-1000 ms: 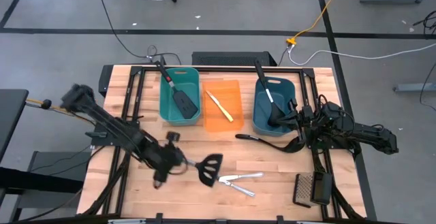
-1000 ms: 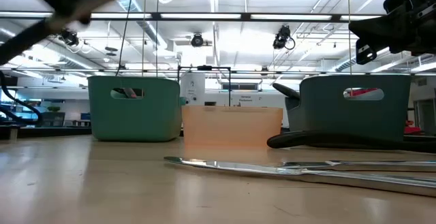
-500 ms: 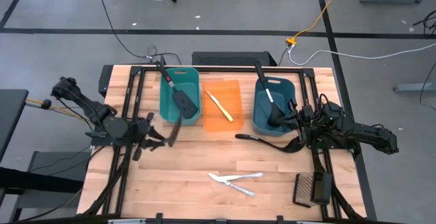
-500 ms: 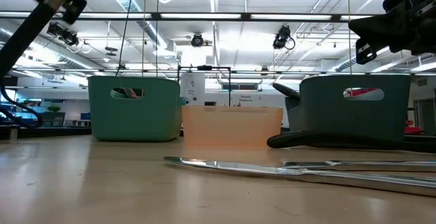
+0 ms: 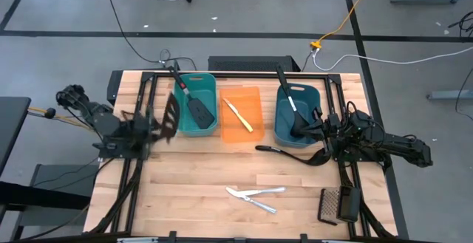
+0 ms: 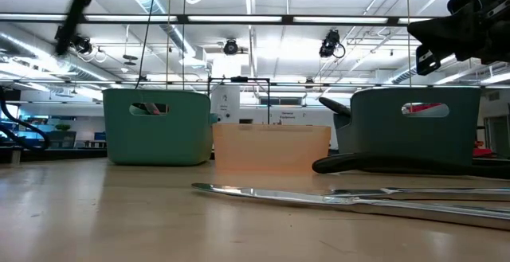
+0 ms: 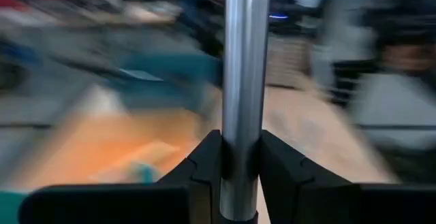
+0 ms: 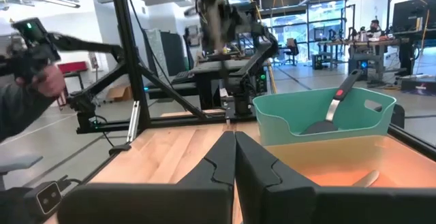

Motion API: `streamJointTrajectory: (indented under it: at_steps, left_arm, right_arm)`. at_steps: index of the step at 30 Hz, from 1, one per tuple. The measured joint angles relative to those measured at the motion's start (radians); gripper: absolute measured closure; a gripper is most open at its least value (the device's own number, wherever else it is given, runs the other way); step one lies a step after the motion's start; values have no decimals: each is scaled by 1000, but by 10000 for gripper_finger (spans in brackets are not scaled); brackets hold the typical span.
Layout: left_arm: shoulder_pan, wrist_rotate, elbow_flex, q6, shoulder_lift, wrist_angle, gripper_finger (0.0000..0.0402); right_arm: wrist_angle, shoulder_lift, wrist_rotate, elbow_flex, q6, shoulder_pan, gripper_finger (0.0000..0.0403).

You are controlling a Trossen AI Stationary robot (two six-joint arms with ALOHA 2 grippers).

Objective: Pick & Place Kitchen Items
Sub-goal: Put the black spatula into the light green bin

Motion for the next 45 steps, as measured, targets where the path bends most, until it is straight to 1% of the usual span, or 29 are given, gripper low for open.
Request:
streamJointTrajectory:
  at_steps: [3, 6, 8, 10, 13, 16, 20, 22, 25, 28, 32, 34, 37, 40, 45]
  left_arm:
    - [14, -209, 175, 140, 128, -112, 328]
    - [61, -408, 332, 302, 270, -192, 328]
    - [122, -481, 407, 428, 351, -228, 328]
    - [202, -518, 460, 561, 423, -227, 328]
    - [336, -512, 496, 752, 488, -233, 328]
    - [478, -478, 498, 860, 520, -271, 328]
    - [686, -384, 497, 895, 575, -376, 328]
    - [771, -351, 497, 917, 603, -404, 328]
    - [862, -347, 497, 1005, 641, -418, 328]
    - [910, -336, 497, 1101, 681, -430, 328]
    - [927, -324, 476, 1221, 713, -452, 328]
    - [928, -331, 433, 1296, 717, -449, 328]
    - [928, -367, 359, 1399, 714, -418, 328]
    - [928, -342, 299, 1422, 714, -413, 328]
    - [928, -325, 201, 1514, 714, -286, 328]
  right_arm:
    - [0, 0, 8, 0, 13, 0, 396]
    - [0, 0, 18, 0, 17, 0, 396]
    - [0, 0, 25, 0, 17, 0, 396]
    - [0, 0, 26, 0, 17, 0, 396]
    - [-1, 0, 26, 0, 17, 0, 396]
    - [-2, 0, 26, 0, 17, 0, 396]
    - [-3, 0, 26, 0, 16, 0, 396]
    - [-4, 0, 26, 0, 16, 0, 396]
    - [-6, 0, 26, 0, 16, 0, 396]
    - [-10, 0, 26, 0, 9, 0, 396]
    - [-13, 0, 26, 0, -10, 0, 396]
    - [-17, 0, 26, 0, -14, 0, 396]
    - [-18, 0, 26, 0, -22, 0, 396]
    - [-18, 0, 26, 0, -33, 0, 396]
    - [-18, 0, 26, 0, -37, 0, 396]
